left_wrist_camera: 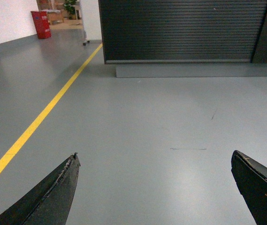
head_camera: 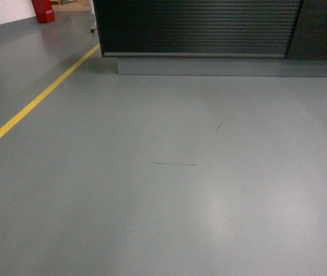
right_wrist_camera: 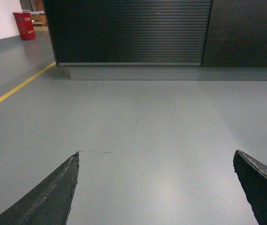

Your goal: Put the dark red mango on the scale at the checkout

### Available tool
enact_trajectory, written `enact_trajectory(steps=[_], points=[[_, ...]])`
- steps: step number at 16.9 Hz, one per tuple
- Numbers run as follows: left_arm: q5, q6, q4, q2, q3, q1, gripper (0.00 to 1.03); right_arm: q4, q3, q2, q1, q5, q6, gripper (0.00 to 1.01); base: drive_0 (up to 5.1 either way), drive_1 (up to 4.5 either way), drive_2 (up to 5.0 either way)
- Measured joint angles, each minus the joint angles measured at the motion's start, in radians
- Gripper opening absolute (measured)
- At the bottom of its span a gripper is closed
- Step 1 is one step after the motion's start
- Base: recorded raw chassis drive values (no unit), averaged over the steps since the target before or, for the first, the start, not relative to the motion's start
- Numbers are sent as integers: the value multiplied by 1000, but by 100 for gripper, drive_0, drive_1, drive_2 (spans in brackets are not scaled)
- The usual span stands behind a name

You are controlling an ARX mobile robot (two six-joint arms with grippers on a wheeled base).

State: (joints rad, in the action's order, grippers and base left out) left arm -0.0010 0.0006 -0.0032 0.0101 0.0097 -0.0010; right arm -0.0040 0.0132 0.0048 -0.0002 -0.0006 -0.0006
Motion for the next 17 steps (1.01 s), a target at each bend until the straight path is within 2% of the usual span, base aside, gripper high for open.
enact_trajectory(steps=[10, 17], points=[[0, 0, 0, 0, 0, 0, 98, 0, 0, 0, 0, 0, 0, 98, 0, 0, 0], [0, 0, -1, 0, 0, 0, 98, -2, 0, 0, 0, 0, 0, 98, -7, 386, -400]])
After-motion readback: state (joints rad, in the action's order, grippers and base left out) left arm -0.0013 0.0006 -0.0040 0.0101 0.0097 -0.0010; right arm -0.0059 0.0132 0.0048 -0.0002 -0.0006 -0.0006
